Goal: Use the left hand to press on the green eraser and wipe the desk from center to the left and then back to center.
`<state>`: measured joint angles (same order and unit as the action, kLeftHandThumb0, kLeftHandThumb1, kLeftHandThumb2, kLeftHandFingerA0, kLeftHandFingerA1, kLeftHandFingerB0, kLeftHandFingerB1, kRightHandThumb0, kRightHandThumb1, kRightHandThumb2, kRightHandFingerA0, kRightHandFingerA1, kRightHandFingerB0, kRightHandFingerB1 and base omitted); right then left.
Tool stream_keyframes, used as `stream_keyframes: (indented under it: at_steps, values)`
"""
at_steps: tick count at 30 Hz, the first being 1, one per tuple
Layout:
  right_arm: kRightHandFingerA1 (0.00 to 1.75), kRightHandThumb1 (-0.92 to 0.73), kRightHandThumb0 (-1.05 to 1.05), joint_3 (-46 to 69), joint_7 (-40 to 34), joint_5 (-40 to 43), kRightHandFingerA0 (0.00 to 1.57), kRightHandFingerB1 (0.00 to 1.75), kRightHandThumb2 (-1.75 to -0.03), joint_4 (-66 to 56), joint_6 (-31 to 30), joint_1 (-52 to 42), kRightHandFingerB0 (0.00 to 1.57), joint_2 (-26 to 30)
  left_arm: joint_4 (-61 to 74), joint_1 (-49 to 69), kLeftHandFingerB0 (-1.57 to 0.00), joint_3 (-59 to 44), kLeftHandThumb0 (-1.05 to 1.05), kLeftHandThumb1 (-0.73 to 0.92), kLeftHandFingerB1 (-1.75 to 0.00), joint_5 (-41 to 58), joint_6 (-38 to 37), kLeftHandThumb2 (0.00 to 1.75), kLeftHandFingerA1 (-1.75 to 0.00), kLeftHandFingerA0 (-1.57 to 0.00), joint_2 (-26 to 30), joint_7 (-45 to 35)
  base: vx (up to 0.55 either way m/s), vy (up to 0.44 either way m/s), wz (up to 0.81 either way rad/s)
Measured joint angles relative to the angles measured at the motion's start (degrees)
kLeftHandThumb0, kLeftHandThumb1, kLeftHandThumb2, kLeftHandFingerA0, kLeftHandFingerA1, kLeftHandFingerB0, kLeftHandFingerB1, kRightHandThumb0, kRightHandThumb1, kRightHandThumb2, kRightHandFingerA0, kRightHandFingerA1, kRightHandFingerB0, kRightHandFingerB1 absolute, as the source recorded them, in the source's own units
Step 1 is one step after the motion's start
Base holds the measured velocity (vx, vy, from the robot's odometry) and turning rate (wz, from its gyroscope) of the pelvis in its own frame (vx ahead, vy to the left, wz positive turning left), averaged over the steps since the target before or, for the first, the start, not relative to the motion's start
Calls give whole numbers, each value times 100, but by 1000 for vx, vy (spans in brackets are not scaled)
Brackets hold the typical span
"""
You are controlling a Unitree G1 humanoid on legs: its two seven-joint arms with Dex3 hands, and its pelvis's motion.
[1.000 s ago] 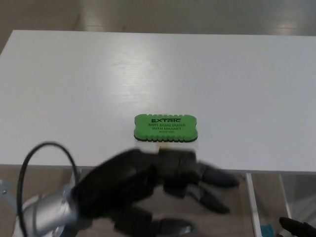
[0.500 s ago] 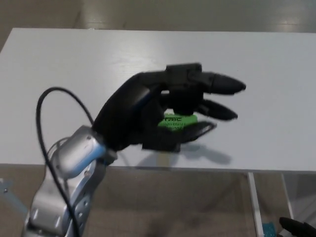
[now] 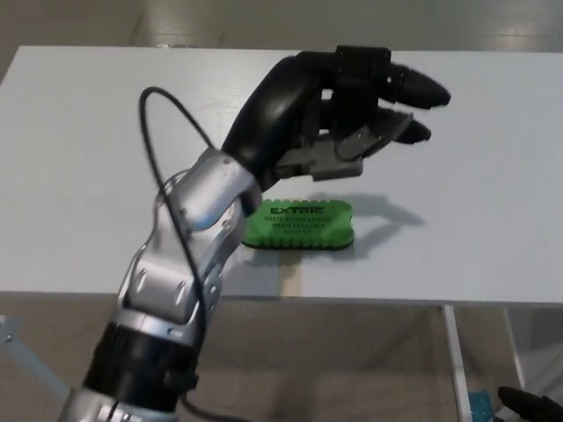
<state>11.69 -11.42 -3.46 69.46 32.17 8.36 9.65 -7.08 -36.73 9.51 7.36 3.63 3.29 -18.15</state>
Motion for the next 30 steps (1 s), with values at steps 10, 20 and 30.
stream_keyframes:
  at_steps: [10, 20, 30]
  values:
    - [49, -67, -43, -16, -39, -8, 77, 45, -61, 3, 13, 1, 74, -2, -736, -428, -96, -5, -16, 81, -51, -182, -19, 64, -50, -98, -132, 266, 0, 0, 0]
    - [52, -67, -43, -69, -161, -40, 77, 46, -61, 26, 30, 3, 75, 1, -2400, -1304, -97, -86, -16, 82, -57, -527, -113, 65, -51, -98, -508, 912, 0, 0, 0]
    - [52, -67, -43, -72, -130, -28, 77, 46, -61, 10, 64, -11, 75, 0, -3328, -1660, -97, -207, -16, 82, -57, -667, -202, 65, -51, -98, -679, 1283, 0, 0, 0]
